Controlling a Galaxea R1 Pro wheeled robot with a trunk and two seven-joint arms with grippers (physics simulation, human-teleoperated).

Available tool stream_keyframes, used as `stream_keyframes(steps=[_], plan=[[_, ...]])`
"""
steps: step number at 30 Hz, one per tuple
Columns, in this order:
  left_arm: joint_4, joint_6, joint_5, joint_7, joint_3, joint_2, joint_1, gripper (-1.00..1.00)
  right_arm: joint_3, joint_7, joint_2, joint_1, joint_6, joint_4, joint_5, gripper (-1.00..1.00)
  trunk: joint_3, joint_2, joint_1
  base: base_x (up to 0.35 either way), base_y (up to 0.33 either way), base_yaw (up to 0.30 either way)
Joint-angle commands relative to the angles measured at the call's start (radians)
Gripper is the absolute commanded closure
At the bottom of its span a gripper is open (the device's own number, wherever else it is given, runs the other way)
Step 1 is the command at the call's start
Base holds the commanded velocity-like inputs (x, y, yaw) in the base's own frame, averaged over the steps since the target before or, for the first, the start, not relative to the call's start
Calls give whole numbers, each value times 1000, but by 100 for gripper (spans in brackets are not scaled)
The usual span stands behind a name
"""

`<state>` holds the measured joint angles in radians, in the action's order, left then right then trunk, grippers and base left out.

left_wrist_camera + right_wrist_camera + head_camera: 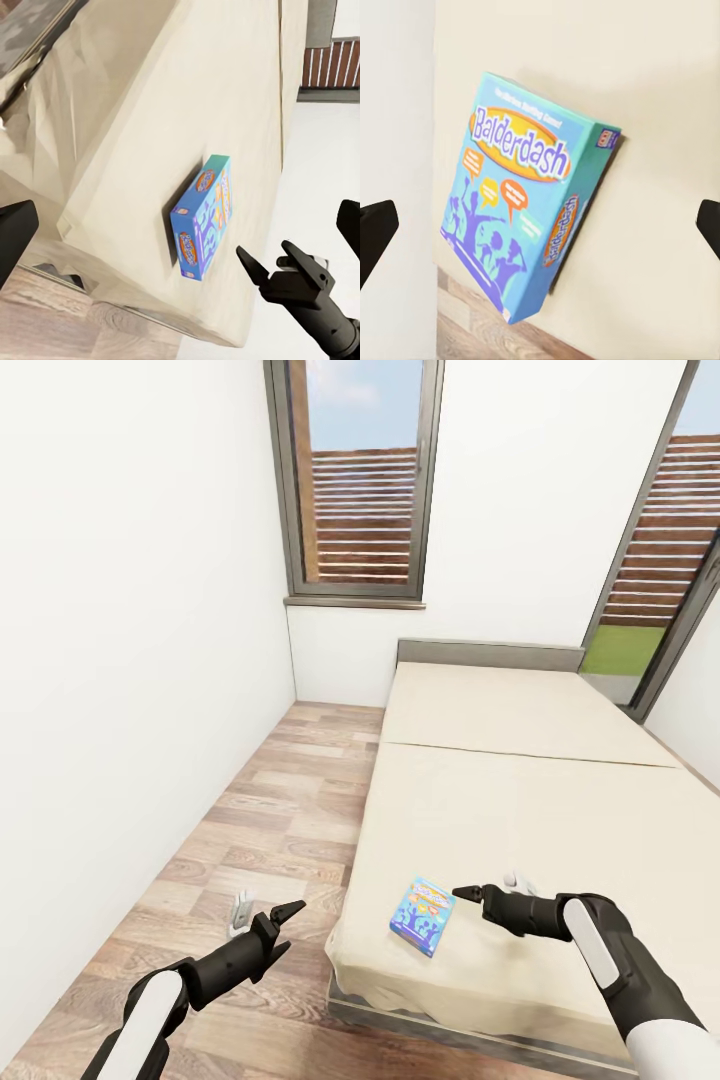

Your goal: Put all the toys in the child's room - the three board games (two on the bed and one on the table), the two jigsaw puzzles on the table, and the tennis ball on the table - inside the toy box on the table in the child's room.

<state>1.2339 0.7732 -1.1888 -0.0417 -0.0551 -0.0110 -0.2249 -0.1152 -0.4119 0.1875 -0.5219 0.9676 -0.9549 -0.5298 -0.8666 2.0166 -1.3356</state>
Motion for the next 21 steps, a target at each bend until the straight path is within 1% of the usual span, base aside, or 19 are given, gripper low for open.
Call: stream_keyframes(steps=[1, 5, 9, 21], plan=[[0, 5, 3, -4, -2, 0, -1, -100, -2, -9, 0, -1, 4, 1, 8, -100, -1, 0, 0, 0, 0, 38], [0, 5, 3, -4, -2, 0, -1, -100, -1, -10, 0, -1, 5, 3, 7, -100, 0, 0, 0, 0, 0, 78], [0, 5, 3, -4, -2, 0, -1, -100, 0, -11, -1, -1, 5, 3, 7, -100, 1, 0, 0, 0, 0, 161], [0, 5, 3, -4, -2, 0, -1, -100, 1, -13, 0, -1, 5, 4, 7, -100, 4, 0, 0, 0, 0, 231]])
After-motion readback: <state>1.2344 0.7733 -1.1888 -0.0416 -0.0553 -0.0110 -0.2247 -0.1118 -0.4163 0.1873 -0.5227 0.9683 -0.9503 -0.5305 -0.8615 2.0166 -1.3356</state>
